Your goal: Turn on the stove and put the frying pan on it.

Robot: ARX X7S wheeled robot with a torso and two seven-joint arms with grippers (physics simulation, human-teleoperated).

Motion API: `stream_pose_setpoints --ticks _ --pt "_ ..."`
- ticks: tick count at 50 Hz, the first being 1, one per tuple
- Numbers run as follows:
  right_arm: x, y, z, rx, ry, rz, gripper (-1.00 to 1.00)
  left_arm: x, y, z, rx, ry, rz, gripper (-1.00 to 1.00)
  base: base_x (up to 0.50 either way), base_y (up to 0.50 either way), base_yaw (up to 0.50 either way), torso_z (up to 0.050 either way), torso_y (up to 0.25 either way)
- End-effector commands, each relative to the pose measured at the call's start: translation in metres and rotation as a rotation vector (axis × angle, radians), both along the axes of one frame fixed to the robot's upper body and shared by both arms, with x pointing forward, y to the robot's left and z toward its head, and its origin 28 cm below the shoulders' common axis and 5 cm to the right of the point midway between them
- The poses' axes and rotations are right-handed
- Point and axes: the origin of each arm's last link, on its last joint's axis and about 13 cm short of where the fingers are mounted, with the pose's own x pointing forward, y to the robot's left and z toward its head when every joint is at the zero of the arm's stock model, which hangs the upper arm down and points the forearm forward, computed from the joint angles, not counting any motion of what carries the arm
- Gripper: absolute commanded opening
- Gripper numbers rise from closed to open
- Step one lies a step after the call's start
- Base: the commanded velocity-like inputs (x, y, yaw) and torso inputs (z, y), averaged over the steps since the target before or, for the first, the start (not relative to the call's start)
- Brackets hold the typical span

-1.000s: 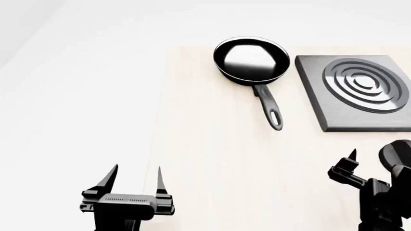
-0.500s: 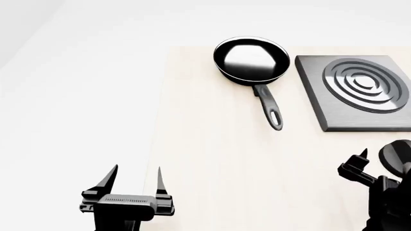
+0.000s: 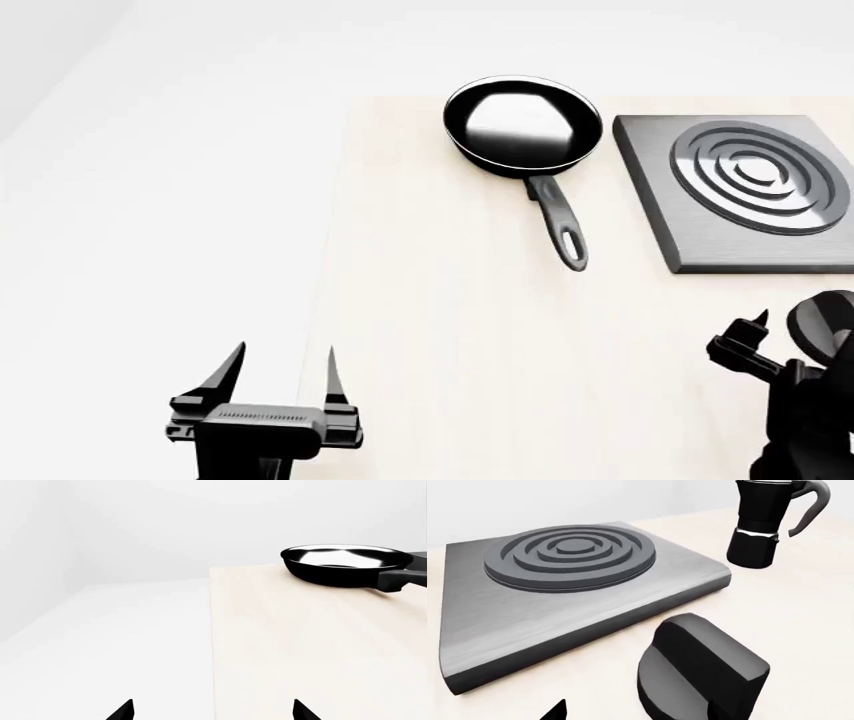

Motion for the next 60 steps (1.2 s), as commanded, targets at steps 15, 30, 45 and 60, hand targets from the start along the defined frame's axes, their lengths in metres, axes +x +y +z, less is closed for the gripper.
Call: stream_pose_setpoints --ticks 15,30,45,60 --pt "0.009 -0.006 -0.003 0.0 0.033 -0.028 1.0 0.0 0.0 -0.001 0.004 0.001 -0.001 1.0 0.0 0.0 0.0 0.0 0.0" --pt "0.011 -0.013 -0.008 0.016 0.052 -0.052 1.0 0.0 0.0 -0.001 0.006 0.001 -0.001 1.0 0.0 0.0 0.0 0.0 0.0" --pt "0.019 -0.013 -0.006 0.002 0.063 -0.048 1.0 0.0 0.0 -0.001 0.007 0.001 -0.001 1.0 0.0 0.0 0.0 0.0 0.0" --pt "0.022 -0.017 0.0 -0.006 0.063 -0.056 1.0 0.0 -0.001 -0.001 0.005 0.005 -0.002 1.0 0.0 0.0 0.0 0.0 0.0"
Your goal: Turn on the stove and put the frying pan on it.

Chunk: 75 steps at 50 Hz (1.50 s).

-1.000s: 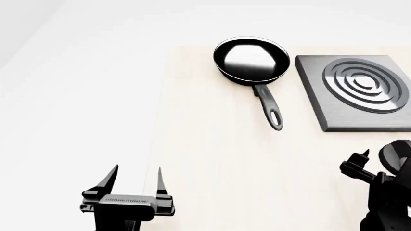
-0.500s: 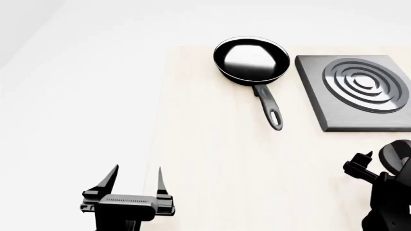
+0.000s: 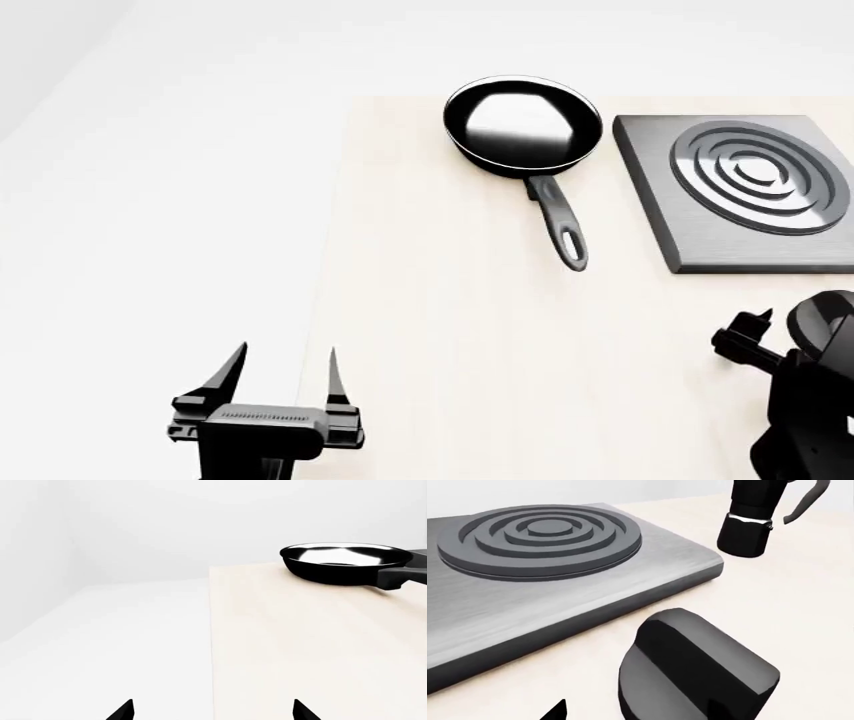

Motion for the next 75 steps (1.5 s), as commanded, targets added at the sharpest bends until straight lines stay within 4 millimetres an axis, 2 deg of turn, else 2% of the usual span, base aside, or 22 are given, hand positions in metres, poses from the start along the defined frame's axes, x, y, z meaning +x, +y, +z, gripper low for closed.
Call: stream_pose_setpoints --ticks 1,25,36,50,75 --pt "0.003 -0.004 0.005 -0.011 0.0 -0.009 1.0 0.0 0.0 0.0 -0.001 0.002 -0.001 1.0 0.0 0.0 0.0 0.0 0.0" --pt "0.0 -0.014 0.011 -0.023 0.007 -0.037 1.0 0.0 0.0 0.0 -0.001 0.003 -0.001 1.0 0.0 0.0 0.0 0.0 0.0" --pt "-0.002 -0.022 0.008 -0.018 0.019 -0.06 1.0 0.0 0.0 -0.001 0.0 0.004 0.0 1.0 0.0 0.0 0.0 0.0 0.0" --pt "0.005 -0.021 0.002 -0.002 0.03 -0.069 1.0 0.0 -0.001 -0.001 0.002 0.005 -0.002 1.0 0.0 0.0 0.0 0.0 0.0" --pt "0.01 -0.021 0.011 -0.007 0.023 -0.07 1.0 0.0 -0.002 -0.003 0.005 0.01 -0.007 1.0 0.0 0.0 0.0 0.0 0.0"
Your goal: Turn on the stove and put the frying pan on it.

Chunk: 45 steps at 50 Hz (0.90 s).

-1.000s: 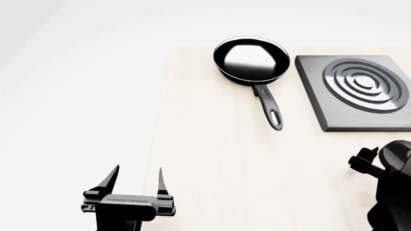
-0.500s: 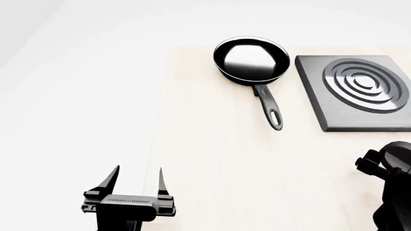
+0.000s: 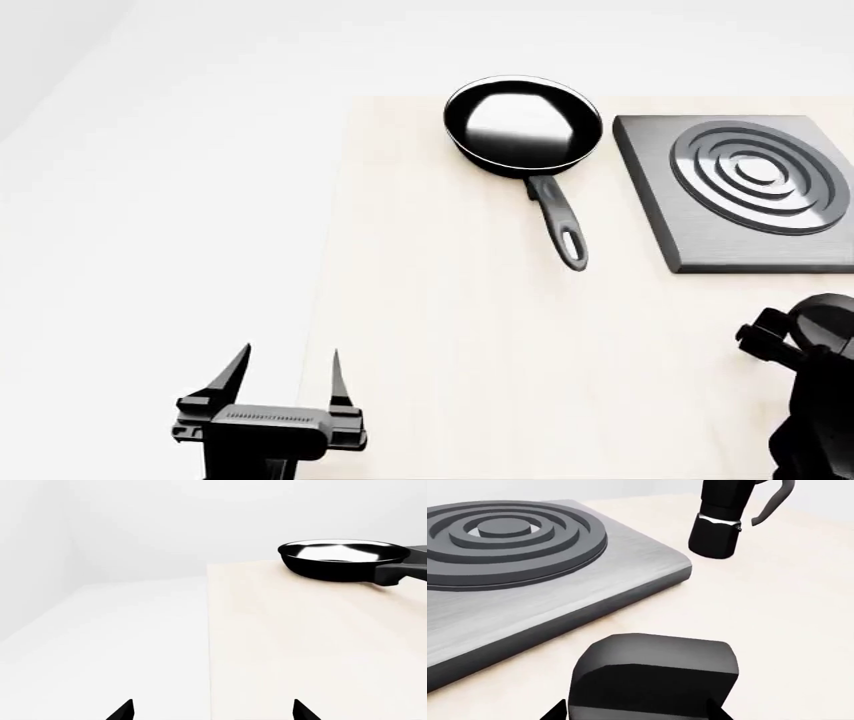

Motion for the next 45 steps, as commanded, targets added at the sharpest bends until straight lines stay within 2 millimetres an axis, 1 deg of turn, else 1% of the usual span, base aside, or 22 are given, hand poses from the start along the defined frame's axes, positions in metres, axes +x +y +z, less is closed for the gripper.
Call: stream_pose_setpoints --ticks 1,11,19,31,45 --pt "0.004 -0.003 0.007 0.001 -0.011 0.012 1.0 0.0 0.0 0.0 0.001 0.002 -0.002 1.0 0.0 0.0 0.0 0.0 0.0" --pt "0.004 -0.003 0.014 -0.013 -0.021 0.018 1.0 0.0 -0.001 0.0 0.001 0.002 -0.002 1.0 0.0 0.0 0.0 0.0 0.0" --pt "-0.004 -0.01 0.02 -0.033 -0.052 0.038 1.0 0.0 -0.001 0.0 0.001 0.002 -0.002 1.0 0.0 0.0 0.0 0.0 0.0" --pt "-0.008 -0.012 0.027 -0.094 -0.05 0.14 1.0 0.0 -0.002 -0.001 0.002 0.004 -0.006 1.0 0.0 0.0 0.0 0.0 0.0" --pt "-0.01 -0.014 0.024 -0.102 -0.044 0.156 1.0 0.0 -0.001 0.0 0.002 0.004 -0.006 1.0 0.0 0.0 0.0 0.0 0.0"
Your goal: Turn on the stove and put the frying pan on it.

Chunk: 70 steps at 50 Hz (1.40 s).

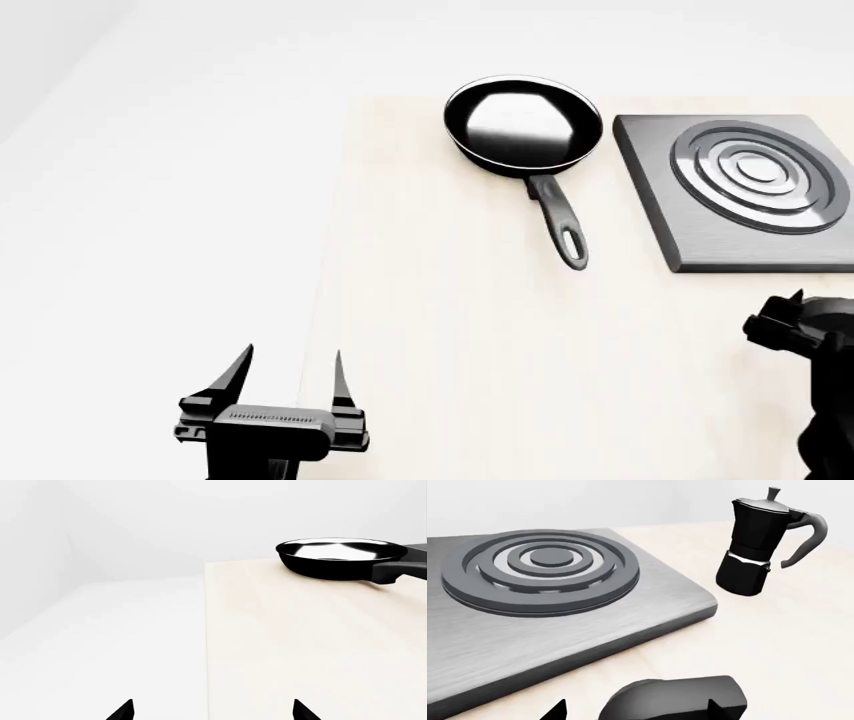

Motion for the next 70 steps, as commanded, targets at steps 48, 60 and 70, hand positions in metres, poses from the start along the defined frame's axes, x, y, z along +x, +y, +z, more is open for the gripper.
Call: stream_pose_setpoints --ticks 48,60,70 --pt "-0.009 0.042 0.052 -0.055 -0.075 0.139 1.0 0.0 0.0 0.001 -0.002 -0.003 0.0 1.0 0.0 0.0 0.0 0.0 0.0" --pt "-0.011 0.056 0.061 -0.045 -0.112 0.197 1.0 0.0 0.0 0.001 0.0 -0.002 0.002 1.0 0.0 0.0 0.0 0.0 0.0" --pt "-0.008 0.069 0.071 -0.107 -0.139 0.215 1.0 0.001 0.0 0.0 0.0 0.0 0.001 1.0 0.0 0.0 0.0 0.0 0.0"
